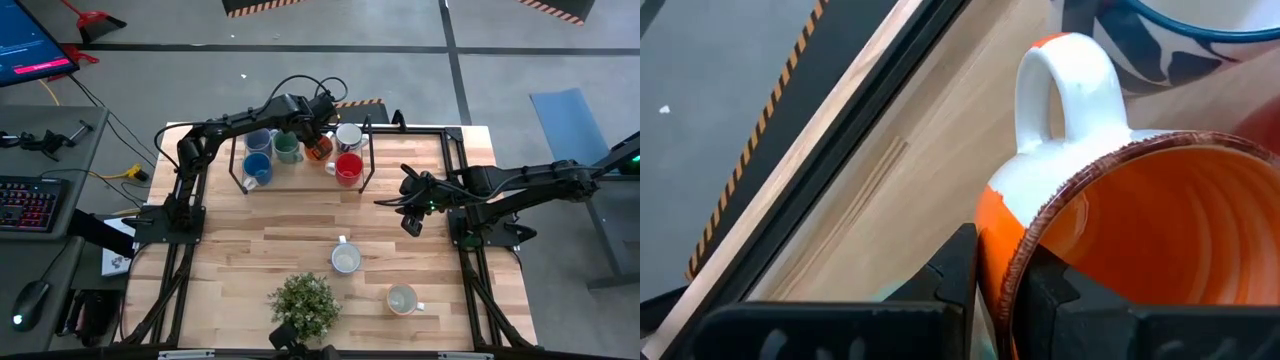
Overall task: Place coffee mugs
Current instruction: Put the orange mug on the shelf
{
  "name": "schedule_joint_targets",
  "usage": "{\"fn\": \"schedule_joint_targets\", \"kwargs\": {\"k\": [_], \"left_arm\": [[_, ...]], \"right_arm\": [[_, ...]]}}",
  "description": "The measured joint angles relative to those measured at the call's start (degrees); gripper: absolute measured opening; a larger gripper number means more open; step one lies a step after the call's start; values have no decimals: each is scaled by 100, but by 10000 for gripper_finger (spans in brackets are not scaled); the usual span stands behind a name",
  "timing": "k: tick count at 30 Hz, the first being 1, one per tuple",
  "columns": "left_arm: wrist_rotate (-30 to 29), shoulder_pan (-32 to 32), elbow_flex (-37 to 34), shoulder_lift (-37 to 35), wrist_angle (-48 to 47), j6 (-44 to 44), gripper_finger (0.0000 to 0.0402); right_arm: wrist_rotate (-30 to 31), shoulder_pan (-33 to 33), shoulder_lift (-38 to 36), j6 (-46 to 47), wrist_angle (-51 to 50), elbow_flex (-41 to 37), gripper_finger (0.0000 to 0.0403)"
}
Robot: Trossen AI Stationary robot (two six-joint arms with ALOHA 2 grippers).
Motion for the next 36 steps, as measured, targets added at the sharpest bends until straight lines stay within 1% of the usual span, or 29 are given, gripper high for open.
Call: {"fn": "schedule_joint_targets", "kwargs": {"k": [5, 12, 36], "left_arm": [[-79, 4, 0, 0, 6, -39, 31], [-83, -13, 0, 0, 24, 154, 31], [-62, -15, 0, 0, 31, 106, 31]], "right_arm": [[-13, 1, 0, -2, -1, 0, 92], [-17, -1, 0, 0, -3, 0, 92], [-33, 0, 0, 0, -3, 1, 92]]}}
